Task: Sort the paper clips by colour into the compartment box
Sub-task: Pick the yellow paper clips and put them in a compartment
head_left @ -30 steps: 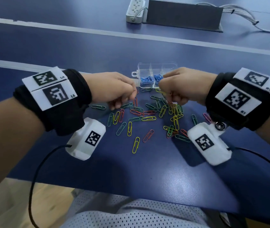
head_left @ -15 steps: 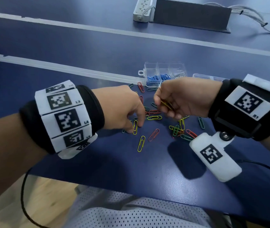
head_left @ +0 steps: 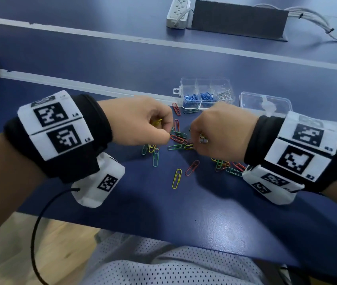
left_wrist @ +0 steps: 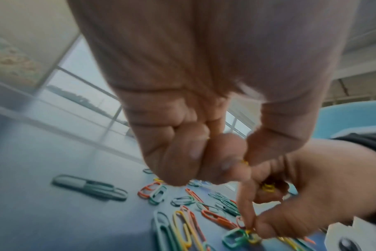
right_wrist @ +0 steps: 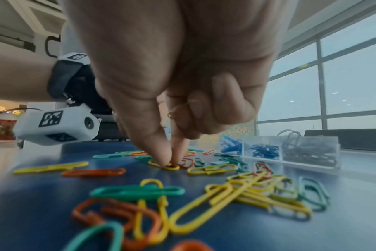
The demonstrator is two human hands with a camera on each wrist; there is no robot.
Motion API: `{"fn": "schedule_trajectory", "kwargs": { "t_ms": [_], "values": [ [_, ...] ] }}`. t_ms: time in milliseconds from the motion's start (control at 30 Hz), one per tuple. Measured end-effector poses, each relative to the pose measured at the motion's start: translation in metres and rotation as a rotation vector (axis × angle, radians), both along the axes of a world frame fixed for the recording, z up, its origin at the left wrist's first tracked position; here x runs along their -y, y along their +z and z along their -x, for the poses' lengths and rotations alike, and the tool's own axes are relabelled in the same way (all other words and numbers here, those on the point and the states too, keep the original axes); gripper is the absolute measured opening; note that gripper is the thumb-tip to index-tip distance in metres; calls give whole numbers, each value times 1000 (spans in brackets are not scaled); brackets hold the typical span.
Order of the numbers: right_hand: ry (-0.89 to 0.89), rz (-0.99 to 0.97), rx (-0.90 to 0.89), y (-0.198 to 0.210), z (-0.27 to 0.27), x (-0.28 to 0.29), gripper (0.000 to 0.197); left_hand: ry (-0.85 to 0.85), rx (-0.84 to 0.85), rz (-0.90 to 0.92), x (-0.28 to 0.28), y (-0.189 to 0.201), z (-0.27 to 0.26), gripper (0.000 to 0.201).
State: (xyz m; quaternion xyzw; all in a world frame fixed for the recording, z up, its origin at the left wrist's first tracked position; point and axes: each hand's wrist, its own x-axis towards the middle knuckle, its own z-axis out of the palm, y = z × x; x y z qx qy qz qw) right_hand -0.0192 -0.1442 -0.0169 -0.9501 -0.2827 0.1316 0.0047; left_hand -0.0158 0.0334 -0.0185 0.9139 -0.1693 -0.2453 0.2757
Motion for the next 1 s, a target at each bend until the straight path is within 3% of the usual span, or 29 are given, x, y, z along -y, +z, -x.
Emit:
{"fn": "schedule_trajectory", "kwargs": {
  "t_ms": [133,400,533,667,833,1000],
  "values": [
    [9,0,-13,0,2,-1,21,140,-115,127,-12,-3,-8,28],
    [96,-2,-36,1,-2,1,23,211,-162,49,-13,-7,-10,16],
    [118,71,-17,2,0,-1,23,123,9,-179,-10,-7,-11,28],
    [125,98,28,-1,-1,-4,26,46,143,-331,-3,-5,-7,22],
    [62,-59,38,1,-11,-2,21,12,210,-407,-1,-7,-6,19],
    [-156,-238,-95,4,-21,-1,33,10,167,-389,-2,-5,-7,11]
  ]
}}
